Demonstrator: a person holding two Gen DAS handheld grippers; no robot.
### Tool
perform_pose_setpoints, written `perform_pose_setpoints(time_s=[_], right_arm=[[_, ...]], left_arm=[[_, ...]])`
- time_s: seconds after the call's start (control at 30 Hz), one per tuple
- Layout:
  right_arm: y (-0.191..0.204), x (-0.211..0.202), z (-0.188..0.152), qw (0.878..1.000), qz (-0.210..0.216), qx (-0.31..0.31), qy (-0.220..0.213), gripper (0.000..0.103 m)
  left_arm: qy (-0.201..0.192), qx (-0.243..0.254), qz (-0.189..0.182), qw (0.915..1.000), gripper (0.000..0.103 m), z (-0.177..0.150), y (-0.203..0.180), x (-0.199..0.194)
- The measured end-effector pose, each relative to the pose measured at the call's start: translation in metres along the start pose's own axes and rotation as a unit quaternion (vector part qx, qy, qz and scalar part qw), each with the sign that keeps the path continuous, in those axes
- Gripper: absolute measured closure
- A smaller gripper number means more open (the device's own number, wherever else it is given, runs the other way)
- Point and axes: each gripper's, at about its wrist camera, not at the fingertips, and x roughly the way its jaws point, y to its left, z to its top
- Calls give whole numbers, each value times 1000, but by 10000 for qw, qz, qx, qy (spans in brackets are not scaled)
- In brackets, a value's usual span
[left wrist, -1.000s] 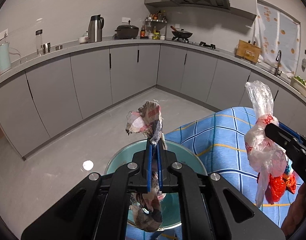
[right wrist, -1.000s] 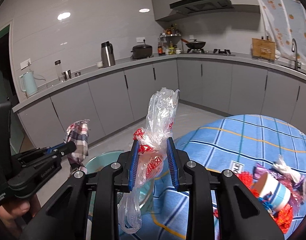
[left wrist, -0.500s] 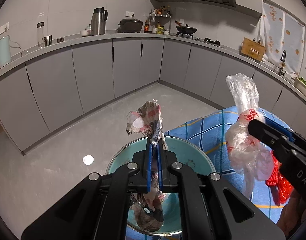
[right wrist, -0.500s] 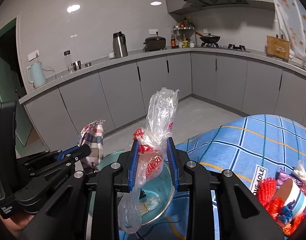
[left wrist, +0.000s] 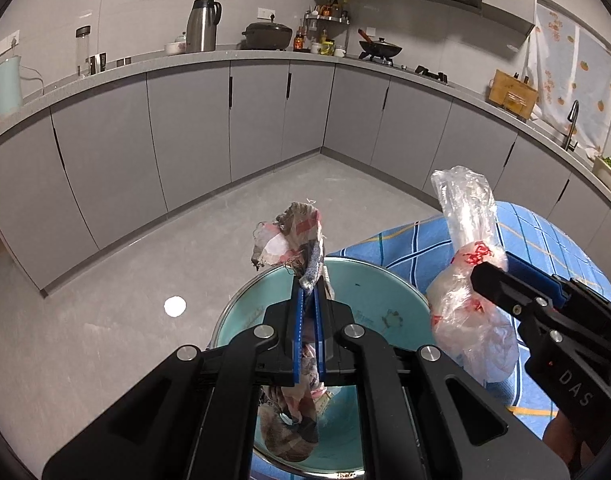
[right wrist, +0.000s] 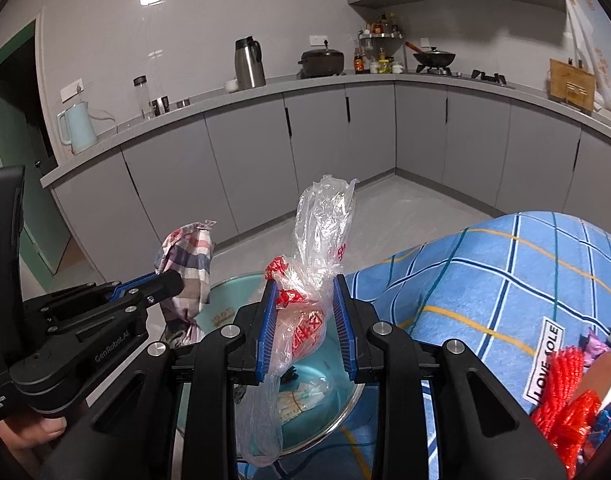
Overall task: Collect trash
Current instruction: 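Lift the rag and clear bag with both tools and carry them over the bucket, then open both tools to drop the rag and clear bag into the bucket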
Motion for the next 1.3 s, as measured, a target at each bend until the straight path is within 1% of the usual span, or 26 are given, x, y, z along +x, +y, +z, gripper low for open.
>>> perform_pose_setpoints(time_s=[0.33,0.47,0.5,0.53,0.57,0.6,0.67,0.83,0.9,0.97,1.03,1.1,1.17,1.3], right_arm=[[1,15,-1,9998,37,-28,172,74],[3,22,-1,9997,109,-69,227,71],[3,21,-1,9997,98,-72,205,69],[2,21,-1,9997,107,-45,203,68],[1,22,-2,9997,123,-17,209,64],[-1,21,-2,9997,163,43,195,59],[-3,18,-2,9998,143,71,143,57],[-10,11,-3,9998,85,146,95,57],[-13,7,-5,9998,38,168,77,55],[-15,2,-8,9997,1,220,87,54],[-17,-4,-11,9997,-35,246,76,54],[-19,-13,-14,9997,-96,228,49,51],[-24,-23,-19,9995,-204,248,40,50],[-41,-50,-29,9981,-467,389,-43,49]], left_arm=[[127,22,35,9999,96,-3,0,14],[165,50,70,9998,94,-6,1,17],[184,53,85,9998,87,-6,2,18],[176,45,90,9998,84,-6,2,17],[167,48,113,9998,79,-6,3,17],[164,41,130,9998,71,-6,4,17],[105,-16,187,9998,56,-6,7,14],[70,-35,244,9997,55,-7,10,10],[72,-45,265,9996,47,-8,10,9],[62,-25,263,9996,43,-9,8,6],[31,5,231,9997,42,-9,5,2],[17,44,189,9998,35,-9,2,0],[-24,47,152,9999,30,-10,-2,-4],[-35,197,-20,9998,29,-10,-22,-9]])
